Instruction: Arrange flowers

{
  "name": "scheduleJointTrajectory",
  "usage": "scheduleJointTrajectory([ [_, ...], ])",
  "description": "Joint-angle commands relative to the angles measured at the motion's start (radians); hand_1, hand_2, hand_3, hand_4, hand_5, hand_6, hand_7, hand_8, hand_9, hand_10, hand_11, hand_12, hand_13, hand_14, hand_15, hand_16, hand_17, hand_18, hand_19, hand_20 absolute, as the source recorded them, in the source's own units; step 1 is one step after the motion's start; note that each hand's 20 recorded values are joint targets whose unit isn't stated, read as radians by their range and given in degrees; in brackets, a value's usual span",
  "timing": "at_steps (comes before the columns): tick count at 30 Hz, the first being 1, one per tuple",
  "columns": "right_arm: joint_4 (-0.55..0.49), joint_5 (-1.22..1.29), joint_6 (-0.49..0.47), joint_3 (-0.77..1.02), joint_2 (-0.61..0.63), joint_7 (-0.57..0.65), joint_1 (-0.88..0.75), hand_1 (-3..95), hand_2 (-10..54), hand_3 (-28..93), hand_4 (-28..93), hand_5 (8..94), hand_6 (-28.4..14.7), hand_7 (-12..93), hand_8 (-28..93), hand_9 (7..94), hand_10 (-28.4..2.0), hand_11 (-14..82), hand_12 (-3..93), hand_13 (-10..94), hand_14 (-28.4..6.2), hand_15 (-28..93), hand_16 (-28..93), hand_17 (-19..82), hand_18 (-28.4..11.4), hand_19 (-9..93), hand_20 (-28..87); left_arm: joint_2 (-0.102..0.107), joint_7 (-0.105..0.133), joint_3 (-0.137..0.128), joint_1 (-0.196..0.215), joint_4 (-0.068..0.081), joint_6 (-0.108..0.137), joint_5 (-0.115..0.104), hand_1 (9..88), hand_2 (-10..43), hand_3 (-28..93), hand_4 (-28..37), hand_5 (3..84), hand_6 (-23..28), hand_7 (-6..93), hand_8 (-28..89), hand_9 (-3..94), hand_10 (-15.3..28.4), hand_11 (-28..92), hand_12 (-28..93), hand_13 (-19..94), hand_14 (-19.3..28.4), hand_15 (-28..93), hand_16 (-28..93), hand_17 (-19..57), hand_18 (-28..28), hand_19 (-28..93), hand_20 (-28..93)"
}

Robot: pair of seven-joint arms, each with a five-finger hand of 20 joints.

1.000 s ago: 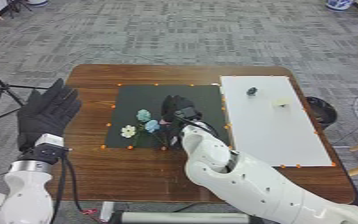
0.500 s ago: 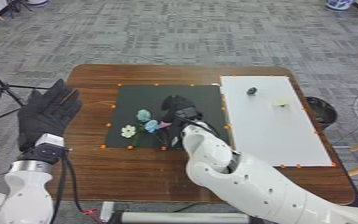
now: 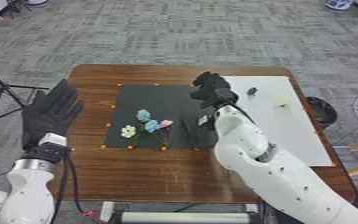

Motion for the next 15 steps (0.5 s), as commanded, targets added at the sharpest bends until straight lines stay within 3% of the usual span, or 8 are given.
scheduleJointTrajectory([
  [1, -0.006, 0.022, -0.017, 0.167, 0.232, 0.017, -0.057, 43.5, -9.5, 76, -24, 54.8, -4.6, 14, -10, 57.5, -14.0, 15.8, 17.4, 61, -8.0, 55, 32, 30, -20.0, 75, 35, 0.046, -0.009, 0.006, -0.047, 0.005, 0.017, 0.012, 26.1, 18.5, 69, -28.3, 40.0, 7.7, 5.2, -8, 28.8, 13.5, 15, 5, 18, 8.6, 12, -7, -6.1, 10.0, 28, 6],
  [2, 0.010, 0.046, 0.042, 0.176, 0.247, -0.002, -0.069, 42.3, -9.5, 77, -24, 54.3, -4.7, 14, -10, 56.3, -13.9, 15.3, 17.2, 59, -8.7, 54, 29, 30, -19.9, 74, 35, 0.046, -0.007, 0.012, -0.050, -0.005, 0.041, 0.005, 26.1, 18.6, 69, -28.3, 39.9, 7.7, 5.2, -8, 28.7, 13.4, 15, 5, 18, 8.5, 12, -7, -6.1, 9.9, 28, 6],
  [3, 0.018, 0.068, 0.078, 0.198, 0.254, -0.012, -0.086, 41.7, -9.5, 77, -24, 54.1, -4.7, 14, -10, 55.9, -13.8, 15.1, 17.1, 57, -9.6, 53, 27, 30, -19.7, 74, 35, 0.044, -0.011, 0.014, -0.054, -0.011, 0.041, 0.001, 26.1, 18.6, 69, -28.3, 39.5, 7.5, 5.3, -8, 28.2, 13.3, 15, 5, 18, 8.5, 12, -7, -6.1, 9.9, 28, 6],
  [4, 0.022, 0.075, 0.096, 0.195, 0.268, 0.012, -0.086, 41.3, -9.5, 78, -23, 54.5, -4.4, 15, -10, 55.7, -13.7, 15.2, 17.0, 56, -10.2, 50, 24, 29, -19.1, 73, 34, 0.042, -0.011, 0.015, -0.056, -0.010, 0.022, 0.003, 26.1, 18.7, 69, -28.3, 37.5, 7.0, 5.5, -8, 27.1, 13.0, 15, 5, 18, 8.5, 12, -7, -6.2, 9.9, 29, 6],
  [9, 0.031, 0.008, 0.006, 0.232, 0.328, 0.040, -0.124, 40.3, -9.0, 80, -23, 54.6, -4.1, 16, -11, 54.5, -13.6, 15.2, 16.3, 46, -12.9, 41, 17, 26, -17.5, 65, 28, 0.050, -0.012, 0.037, -0.069, -0.006, 0.025, 0.009, 25.3, 19.5, 68, -28.3, 35.2, 6.8, 5.9, -8, 25.9, 12.8, 15, 6, 18, 9.0, 12, -6, -6.8, 10.4, 29, 7],
  [11, 0.033, -0.004, -0.052, 0.246, 0.352, 0.025, -0.142, 39.4, -9.3, 80, -23, 53.2, -4.1, 16, -11, 52.0, -13.8, 13.9, 15.7, 41, -13.2, 36, 14, 24, -16.6, 61, 24, 0.052, -0.004, 0.038, -0.063, -0.013, 0.036, 0.004, 25.3, 19.5, 68, -28.3, 35.5, 7.1, 5.9, -8, 26.0, 12.9, 15, 6, 18, 9.2, 12, -6, -7.0, 10.5, 29, 7],
  [15, 0.039, -0.008, -0.126, 0.257, 0.378, 0.017, -0.157, 37.6, -9.5, 82, -25, 49.0, -4.6, 15, -11, 45.2, -14.1, 10.3, 13.9, 33, -12.7, 28, 9, 19, -15.7, 54, 15, 0.048, -0.005, 0.035, -0.062, -0.012, 0.030, 0.017, 25.3, 19.6, 68, -28.3, 35.2, 7.1, 5.8, -8, 25.5, 12.9, 14, 6, 18, 9.3, 12, -6, -6.9, 10.6, 29, 7],
])
